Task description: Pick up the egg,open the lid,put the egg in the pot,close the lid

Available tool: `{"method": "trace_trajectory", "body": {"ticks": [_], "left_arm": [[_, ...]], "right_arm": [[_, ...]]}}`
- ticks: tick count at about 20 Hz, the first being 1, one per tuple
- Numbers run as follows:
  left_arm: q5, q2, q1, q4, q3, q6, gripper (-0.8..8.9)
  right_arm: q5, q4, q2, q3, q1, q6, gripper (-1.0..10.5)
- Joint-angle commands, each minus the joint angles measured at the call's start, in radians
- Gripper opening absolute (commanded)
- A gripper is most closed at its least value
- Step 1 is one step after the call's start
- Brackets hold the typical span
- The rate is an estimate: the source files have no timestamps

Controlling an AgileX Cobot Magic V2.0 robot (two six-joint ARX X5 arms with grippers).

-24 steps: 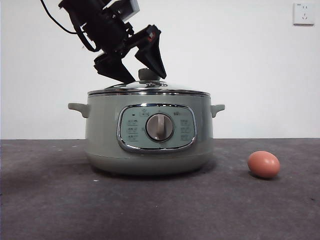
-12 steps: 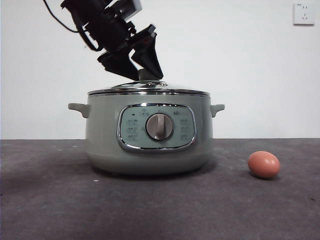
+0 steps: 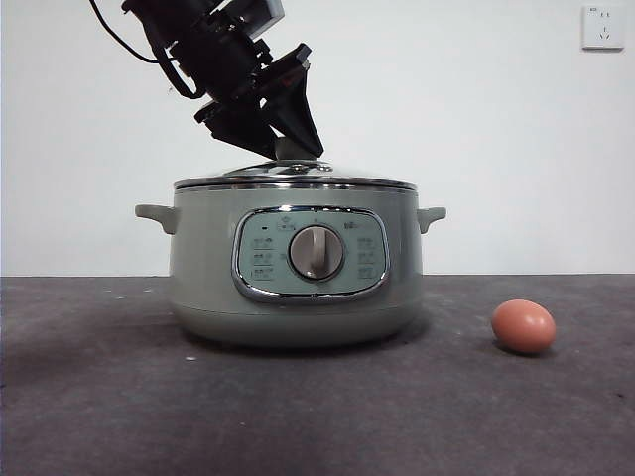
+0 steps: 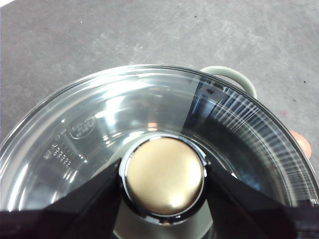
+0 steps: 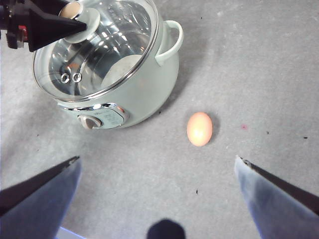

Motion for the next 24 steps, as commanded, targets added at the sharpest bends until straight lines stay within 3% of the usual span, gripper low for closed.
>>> {"method": "trace_trajectory", "body": {"ticks": [1, 15, 20, 24], "left_arm": [[-0.003, 0.002, 0.003, -0.033, -0.014, -0.018, -0.08], [-0.003, -0.187, 0.014, 0.010, -0.014, -0.025, -0.08], [-0.009, -0.374, 0.066, -0.025, -0.014, -0.044, -0.08], [-0.011, -0.549, 0.140, -0.145, -0.014, -0.043, -0.08]], "right_arm": [[-0.003, 0.010, 0.002, 0.004, 0.001, -0.003, 5.4], [0.000, 0.015, 0.031, 0.004, 0.001, -0.003, 5.3], [0.000, 0.034, 0.110, 0.004, 0.001, -0.003, 5.3], [0.014, 0.091, 0.217, 0.004, 0.028, 0.001, 5.3]]}}
